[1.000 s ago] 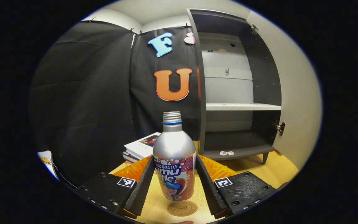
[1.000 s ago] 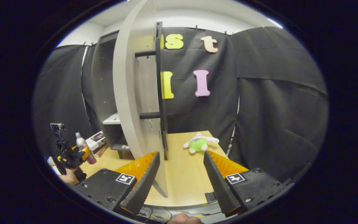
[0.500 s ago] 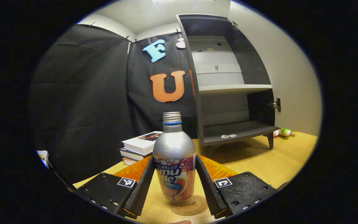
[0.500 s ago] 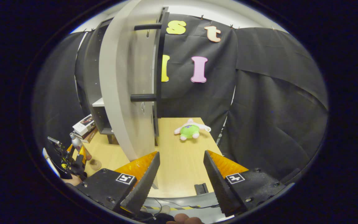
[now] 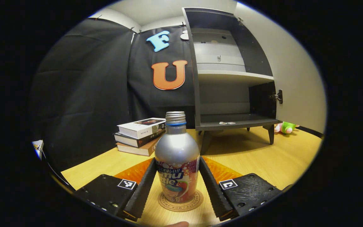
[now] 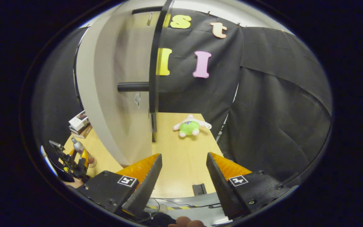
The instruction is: Open the cabinet door with the right hand, grasp the bottle in the cabinet with the left hand and place it on the coaster, then close the cabinet door with the right hand.
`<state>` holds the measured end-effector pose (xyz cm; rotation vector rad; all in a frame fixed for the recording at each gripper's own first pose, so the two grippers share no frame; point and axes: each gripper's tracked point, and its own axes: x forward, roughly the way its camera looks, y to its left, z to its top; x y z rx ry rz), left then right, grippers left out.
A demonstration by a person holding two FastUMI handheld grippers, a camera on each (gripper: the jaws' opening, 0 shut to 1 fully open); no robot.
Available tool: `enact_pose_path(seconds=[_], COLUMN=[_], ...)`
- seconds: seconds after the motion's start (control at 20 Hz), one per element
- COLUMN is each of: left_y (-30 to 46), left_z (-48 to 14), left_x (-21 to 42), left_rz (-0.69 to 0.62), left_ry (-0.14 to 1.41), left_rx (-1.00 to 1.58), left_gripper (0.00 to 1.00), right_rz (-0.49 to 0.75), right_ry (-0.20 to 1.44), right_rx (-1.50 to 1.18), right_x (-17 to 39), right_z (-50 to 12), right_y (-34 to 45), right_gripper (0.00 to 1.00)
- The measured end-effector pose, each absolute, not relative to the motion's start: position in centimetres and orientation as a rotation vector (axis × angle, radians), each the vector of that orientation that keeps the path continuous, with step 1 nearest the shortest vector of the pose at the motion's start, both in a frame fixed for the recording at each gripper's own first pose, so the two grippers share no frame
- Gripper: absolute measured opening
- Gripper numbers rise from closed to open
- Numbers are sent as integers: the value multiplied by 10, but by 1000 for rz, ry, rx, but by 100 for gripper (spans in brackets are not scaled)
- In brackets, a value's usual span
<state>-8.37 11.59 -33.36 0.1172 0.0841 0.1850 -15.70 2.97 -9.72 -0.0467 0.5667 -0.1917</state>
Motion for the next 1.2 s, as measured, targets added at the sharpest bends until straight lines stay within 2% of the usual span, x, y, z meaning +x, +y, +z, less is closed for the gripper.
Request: enact_pose_path(seconds=[0.05,0.15,0.3,0.55,0.65,0.7,0.75,0.85,0.9,0.95,1.0,1.05,1.1,1.2], left_y=[119,122,126,122,109,96,82,57,45,35,25,14,1,-18], left_z=[-343,-352,-347,-343,-302,-273,-247,-203,-186,-172,-155,-140,-131,-110], left_x=[-85,-90,-96,-139,-157,-163,-166,-165,-163,-158,-153,-145,-137,-121], left_rz=[198,209,222,245,226,195,153,78,40,10,-18,-52,-98,-160], left_ry=[106,139,133,231,188,154,123,76,74,73,80,89,119,184], left_rx=[132,142,151,175,226,238,242,251,253,254,251,247,247,239], left_gripper=[82,96,96,96,97,100,96,96,100,96,100,96,96,96], right_rz=[-189,-183,-175,-141,-125,-116,-110,-95,-95,-98,-98,-98,-91,-41], right_ry=[575,578,578,572,556,552,552,546,536,533,522,502,479,434], right_rx=[-38,-12,16,82,125,142,154,191,209,215,210,190,161,136], right_x=[-158,-155,-151,-144,-139,-137,-136,-133,-132,-133,-133,-135,-138,-142], right_z=[-101,-103,-109,-120,-125,-130,-136,-146,-150,-154,-156,-155,-152,-144], right_y=[29,29,28,27,29,30,29,31,32,31,33,33,34,39], right_gripper=[92,92,92,92,92,92,92,92,92,92,92,92,89,92])
